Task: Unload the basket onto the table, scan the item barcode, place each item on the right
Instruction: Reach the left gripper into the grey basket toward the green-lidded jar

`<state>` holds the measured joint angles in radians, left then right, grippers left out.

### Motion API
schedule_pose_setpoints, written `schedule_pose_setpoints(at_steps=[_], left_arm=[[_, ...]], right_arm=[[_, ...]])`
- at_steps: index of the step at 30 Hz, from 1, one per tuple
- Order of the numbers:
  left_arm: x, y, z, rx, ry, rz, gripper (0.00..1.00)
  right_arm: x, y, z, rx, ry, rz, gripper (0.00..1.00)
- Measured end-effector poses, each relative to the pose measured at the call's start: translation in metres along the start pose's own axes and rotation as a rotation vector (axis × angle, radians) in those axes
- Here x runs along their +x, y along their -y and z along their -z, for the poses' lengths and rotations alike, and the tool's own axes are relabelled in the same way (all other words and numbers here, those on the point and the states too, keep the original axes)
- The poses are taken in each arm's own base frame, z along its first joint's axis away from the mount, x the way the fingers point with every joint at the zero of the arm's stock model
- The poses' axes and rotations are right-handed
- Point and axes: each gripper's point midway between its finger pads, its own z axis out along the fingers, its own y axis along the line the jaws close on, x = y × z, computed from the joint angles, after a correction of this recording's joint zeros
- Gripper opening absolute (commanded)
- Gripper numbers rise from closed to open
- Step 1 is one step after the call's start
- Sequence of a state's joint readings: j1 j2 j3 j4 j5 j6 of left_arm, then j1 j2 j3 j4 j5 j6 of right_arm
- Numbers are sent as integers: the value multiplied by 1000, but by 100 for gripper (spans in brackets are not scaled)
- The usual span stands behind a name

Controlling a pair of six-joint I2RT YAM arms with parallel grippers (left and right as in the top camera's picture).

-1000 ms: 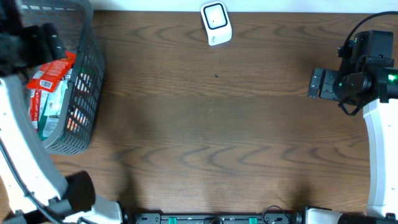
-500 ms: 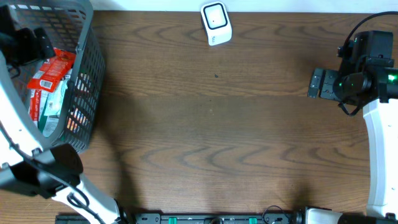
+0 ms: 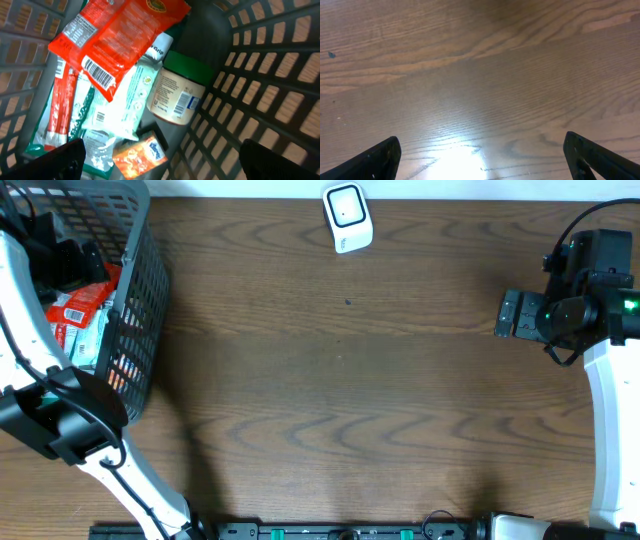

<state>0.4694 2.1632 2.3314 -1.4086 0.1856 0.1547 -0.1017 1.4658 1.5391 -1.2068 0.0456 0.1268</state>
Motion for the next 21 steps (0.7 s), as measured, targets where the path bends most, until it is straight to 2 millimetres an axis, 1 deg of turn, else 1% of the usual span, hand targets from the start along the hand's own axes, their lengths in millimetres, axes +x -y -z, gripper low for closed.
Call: schedule_pose_setpoints(at_steps=[6,9,13,18,21], left_arm=[[-6,-2,-12,2,0,-9,98],[-6,3,-18,34,-7,-35,98],[-8,10,-20,79,0,-70,98],[-10,14,-20,101,10,-88,99],[-9,15,-25,106,1,-89,99]], right_arm=[[0,0,0,0,0,0,99],[0,0,0,0,0,0,99],[0,0,0,0,0,0,99],[0,0,0,0,0,0,99],[0,0,0,0,0,0,99]])
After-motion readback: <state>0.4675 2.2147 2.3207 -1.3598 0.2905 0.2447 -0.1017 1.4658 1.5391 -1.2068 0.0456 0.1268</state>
